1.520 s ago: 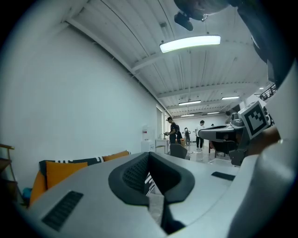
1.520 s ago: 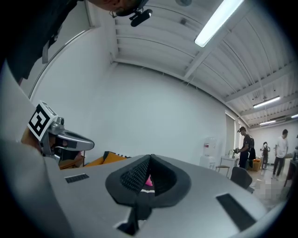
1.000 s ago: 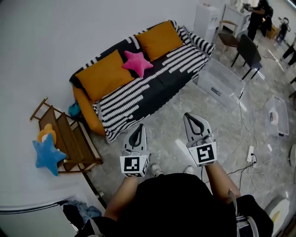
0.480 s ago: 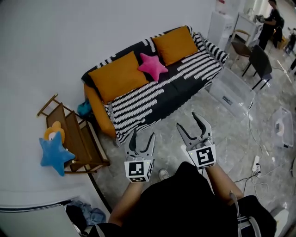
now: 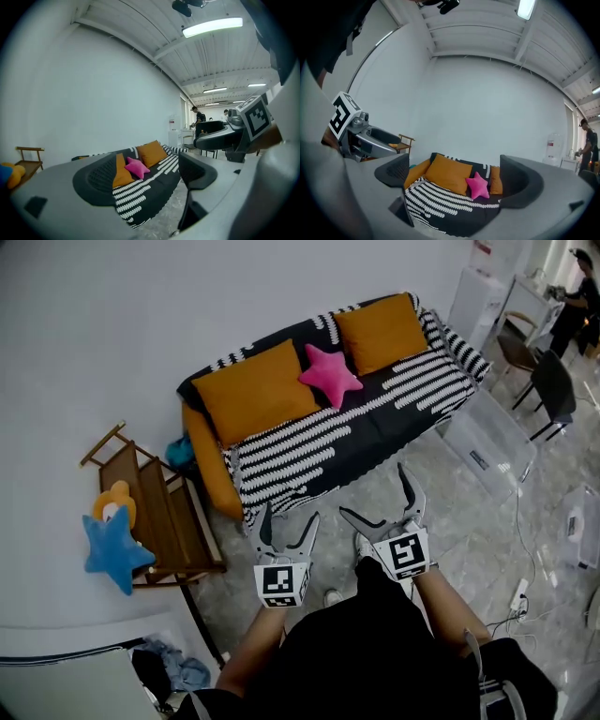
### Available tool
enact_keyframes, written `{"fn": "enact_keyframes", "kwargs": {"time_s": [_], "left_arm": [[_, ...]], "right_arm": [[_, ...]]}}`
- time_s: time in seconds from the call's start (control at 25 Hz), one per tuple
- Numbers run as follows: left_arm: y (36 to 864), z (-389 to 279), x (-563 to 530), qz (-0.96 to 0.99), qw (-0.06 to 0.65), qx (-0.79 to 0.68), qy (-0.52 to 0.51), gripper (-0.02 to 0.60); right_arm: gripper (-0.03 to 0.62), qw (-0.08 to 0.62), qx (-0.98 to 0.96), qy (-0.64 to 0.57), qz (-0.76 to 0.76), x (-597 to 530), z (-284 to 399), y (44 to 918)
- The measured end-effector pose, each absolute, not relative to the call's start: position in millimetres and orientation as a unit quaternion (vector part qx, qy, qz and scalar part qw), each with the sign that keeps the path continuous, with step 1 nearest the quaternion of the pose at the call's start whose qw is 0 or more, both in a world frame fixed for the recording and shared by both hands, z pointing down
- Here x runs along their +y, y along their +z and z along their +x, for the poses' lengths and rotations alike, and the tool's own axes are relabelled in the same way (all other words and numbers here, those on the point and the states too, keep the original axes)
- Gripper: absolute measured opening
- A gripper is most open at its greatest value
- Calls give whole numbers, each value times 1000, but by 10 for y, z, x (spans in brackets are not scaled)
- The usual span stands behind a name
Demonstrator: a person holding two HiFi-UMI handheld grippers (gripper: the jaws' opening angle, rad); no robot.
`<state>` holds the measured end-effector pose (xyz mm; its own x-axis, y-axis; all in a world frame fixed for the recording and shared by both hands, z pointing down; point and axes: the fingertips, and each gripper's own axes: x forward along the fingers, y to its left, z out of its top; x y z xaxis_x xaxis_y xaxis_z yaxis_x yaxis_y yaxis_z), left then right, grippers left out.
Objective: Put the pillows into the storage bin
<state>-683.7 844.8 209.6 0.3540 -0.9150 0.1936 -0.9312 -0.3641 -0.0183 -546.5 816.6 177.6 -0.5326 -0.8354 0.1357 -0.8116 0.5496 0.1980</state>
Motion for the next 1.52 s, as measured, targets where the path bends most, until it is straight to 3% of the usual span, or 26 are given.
{"fn": "enact_keyframes", "kwargs": {"time_s": [0.72, 1.16, 1.52], "left_arm": [[2233, -6755, 6524, 748, 84, -645, 131, 388], [2280, -6654, 5908, 715, 93, -680, 135, 388], [2450, -7135, 5498, 691, 99, -706, 122, 388]], "right_arm": [[598, 115, -930, -35, 349, 5878, -5416, 1924], [598, 116, -947, -4, 299, 5153, -5378, 2114], [598, 114, -950, 12, 291, 4577, -5730, 2276]]}}
